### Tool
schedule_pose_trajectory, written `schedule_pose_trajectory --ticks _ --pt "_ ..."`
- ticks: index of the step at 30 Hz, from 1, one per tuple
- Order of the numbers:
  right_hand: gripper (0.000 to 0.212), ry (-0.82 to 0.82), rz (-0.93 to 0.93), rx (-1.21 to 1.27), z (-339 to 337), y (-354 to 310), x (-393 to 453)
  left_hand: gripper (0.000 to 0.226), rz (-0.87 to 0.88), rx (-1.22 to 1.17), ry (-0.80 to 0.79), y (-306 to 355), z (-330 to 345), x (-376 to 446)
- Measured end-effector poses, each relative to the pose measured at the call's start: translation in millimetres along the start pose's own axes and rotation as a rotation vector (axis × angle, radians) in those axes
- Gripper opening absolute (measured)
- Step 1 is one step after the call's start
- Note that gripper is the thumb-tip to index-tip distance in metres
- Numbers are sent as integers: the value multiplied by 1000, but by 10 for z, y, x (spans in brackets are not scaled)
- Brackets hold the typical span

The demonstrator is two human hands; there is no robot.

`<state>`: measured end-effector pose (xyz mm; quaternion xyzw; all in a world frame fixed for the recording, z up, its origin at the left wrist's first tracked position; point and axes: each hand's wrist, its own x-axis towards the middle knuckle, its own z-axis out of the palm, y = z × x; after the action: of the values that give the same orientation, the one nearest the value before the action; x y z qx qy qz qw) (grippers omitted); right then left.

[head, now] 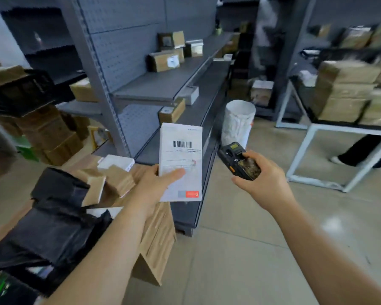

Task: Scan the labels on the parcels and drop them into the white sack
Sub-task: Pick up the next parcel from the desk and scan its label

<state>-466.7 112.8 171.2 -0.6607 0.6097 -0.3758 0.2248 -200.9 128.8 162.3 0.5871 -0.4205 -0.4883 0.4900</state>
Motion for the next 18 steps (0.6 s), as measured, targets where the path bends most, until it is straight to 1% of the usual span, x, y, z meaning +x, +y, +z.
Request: schedule_pose_trajectory --ticks 3,4,6,8,10,12,18 --pt "59 13 65 -1 -322 480 322 73 -44 42 -30 19 680 407" --pt "60 25 78 3 -415 641 438 68 -52 50 -45 12 898 539" --pt "61 49 99 -6 -589 909 672 47 -60 47 -66 17 1288 782" --pt "62 67 107 -30 -753 1107 910 37 -70 49 -83 58 1606 993" --pt "62 78 105 -36 -881 1264 1141 39 -66 69 -102 112 1818 1192" --pt "61 76 105 -30 -951 1383 1375 50 -74 91 -105 150 1962 1412" --pt "61 87 100 -2 -887 1666 2143 32 -79 73 -99 273 2284 2157"
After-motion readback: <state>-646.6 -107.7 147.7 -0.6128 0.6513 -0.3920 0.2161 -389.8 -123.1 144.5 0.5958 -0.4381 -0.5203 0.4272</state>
